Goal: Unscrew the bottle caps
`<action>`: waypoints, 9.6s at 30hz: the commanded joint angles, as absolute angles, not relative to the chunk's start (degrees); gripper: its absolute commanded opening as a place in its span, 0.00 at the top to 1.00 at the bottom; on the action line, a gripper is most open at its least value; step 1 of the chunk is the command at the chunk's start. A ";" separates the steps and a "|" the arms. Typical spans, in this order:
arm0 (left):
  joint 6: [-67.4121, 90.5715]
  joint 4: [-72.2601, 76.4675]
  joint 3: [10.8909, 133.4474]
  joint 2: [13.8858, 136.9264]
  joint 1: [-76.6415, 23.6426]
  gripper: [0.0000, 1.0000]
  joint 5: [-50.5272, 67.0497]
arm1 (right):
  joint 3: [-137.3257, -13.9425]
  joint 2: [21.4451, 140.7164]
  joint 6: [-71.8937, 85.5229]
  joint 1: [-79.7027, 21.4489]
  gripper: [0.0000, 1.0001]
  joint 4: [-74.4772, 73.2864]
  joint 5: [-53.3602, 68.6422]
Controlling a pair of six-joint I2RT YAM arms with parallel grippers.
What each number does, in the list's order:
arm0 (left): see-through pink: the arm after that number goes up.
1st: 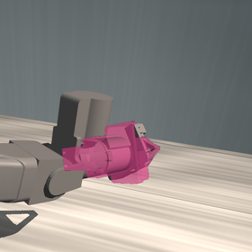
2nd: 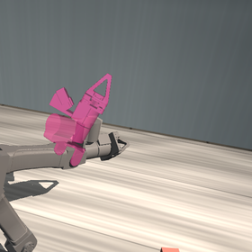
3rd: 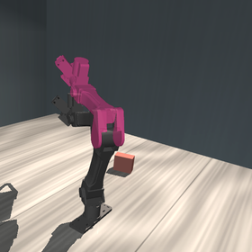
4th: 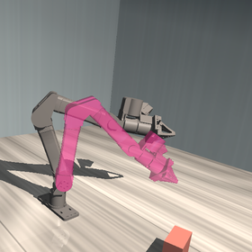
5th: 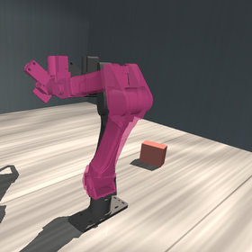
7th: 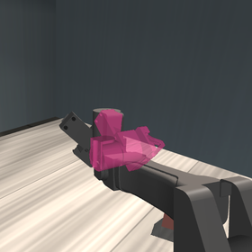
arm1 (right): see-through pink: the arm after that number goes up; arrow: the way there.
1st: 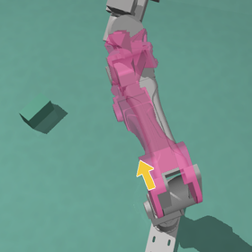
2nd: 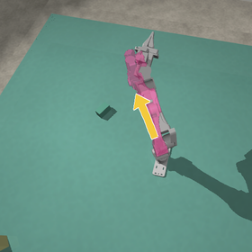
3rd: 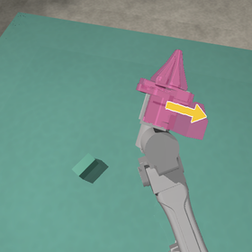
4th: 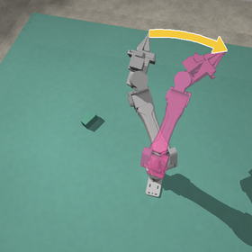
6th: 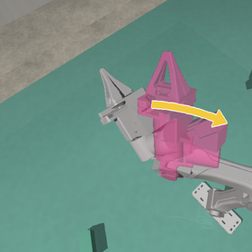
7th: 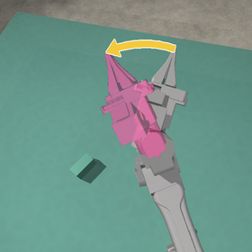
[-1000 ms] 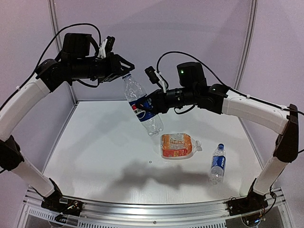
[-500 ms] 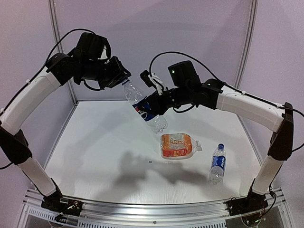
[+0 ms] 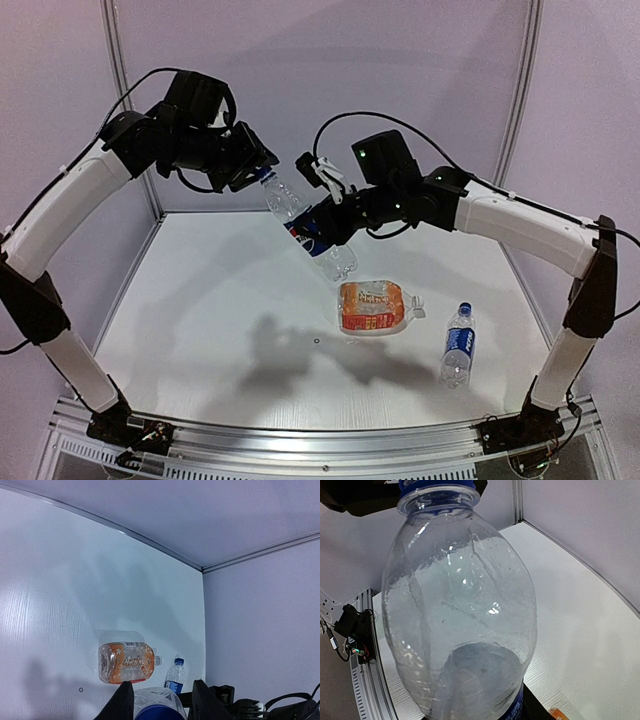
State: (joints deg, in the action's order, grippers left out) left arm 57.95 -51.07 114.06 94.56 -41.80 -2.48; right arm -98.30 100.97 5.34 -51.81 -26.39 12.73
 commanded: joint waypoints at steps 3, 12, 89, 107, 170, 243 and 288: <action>59.68 -50.17 114.77 93.39 -41.37 0.59 -0.26 | -97.47 102.69 4.57 -52.41 0.63 -28.24 12.38; 61.34 -48.86 113.36 91.46 -40.43 0.59 2.42 | -97.47 103.36 4.00 -52.45 0.63 -28.47 12.38; 29.02 -46.19 115.38 92.48 -46.19 0.48 6.54 | -86.21 88.77 9.16 -51.96 0.63 -13.87 15.98; 28.56 -46.91 115.04 91.47 -45.62 0.96 4.98 | -86.13 88.74 10.43 -51.99 0.12 -16.16 13.46; 14.47 -23.87 80.94 96.33 -18.63 0.50 -26.40 | -66.53 75.06 9.06 -52.01 0.01 -22.61 -3.44; 13.01 -41.36 91.71 77.65 -40.68 0.02 -23.39 | -44.24 91.66 62.26 -13.28 0.28 -7.41 33.02; 0.46 -36.05 93.15 77.48 -40.96 0.01 10.35 | -59.55 87.67 39.62 -14.23 0.81 -17.96 37.82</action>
State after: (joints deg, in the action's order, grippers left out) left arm 6.35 -37.54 90.70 77.87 -40.60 -7.49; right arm -53.71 91.37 50.70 -13.58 -11.18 35.59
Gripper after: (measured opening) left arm 0.985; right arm 0.361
